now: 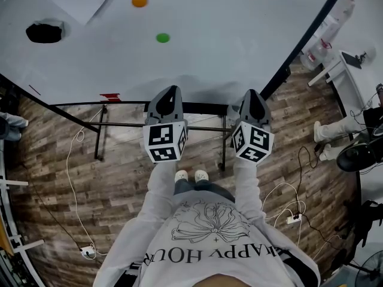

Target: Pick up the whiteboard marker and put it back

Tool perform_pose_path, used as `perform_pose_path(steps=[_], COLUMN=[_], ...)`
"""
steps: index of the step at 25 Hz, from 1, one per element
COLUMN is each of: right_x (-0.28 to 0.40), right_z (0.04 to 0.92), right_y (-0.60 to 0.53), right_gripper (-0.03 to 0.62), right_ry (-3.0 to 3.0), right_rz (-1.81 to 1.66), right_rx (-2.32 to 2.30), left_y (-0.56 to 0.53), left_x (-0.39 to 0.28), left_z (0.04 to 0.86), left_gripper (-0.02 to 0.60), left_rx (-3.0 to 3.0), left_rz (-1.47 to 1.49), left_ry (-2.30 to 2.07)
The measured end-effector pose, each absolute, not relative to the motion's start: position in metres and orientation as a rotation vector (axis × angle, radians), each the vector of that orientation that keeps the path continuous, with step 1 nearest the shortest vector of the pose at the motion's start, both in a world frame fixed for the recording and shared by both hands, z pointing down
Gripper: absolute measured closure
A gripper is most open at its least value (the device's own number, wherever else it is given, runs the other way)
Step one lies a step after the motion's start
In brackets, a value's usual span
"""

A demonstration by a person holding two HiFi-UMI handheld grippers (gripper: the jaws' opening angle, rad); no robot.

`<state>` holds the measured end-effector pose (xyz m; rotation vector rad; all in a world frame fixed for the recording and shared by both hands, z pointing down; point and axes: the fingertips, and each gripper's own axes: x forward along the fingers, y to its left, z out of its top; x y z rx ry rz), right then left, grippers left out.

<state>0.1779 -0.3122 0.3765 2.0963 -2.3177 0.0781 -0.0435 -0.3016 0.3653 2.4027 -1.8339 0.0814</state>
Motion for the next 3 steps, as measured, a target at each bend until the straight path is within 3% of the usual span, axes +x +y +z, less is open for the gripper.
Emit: perform_pose_path(steps=[3], right_x=[0.1803], right_z=[0.3764], right_y=[-0.3098], right_gripper=[0.582], right_ry=[-2.32], right_rz=[0.08], right_rx=[2.099], left_y=[-0.299], left_x=[-0.0421], left_z=[0.3652], left_gripper=[0.571], left_rx=[2.402], left_rz=[0.083], left_ry=[-1.836])
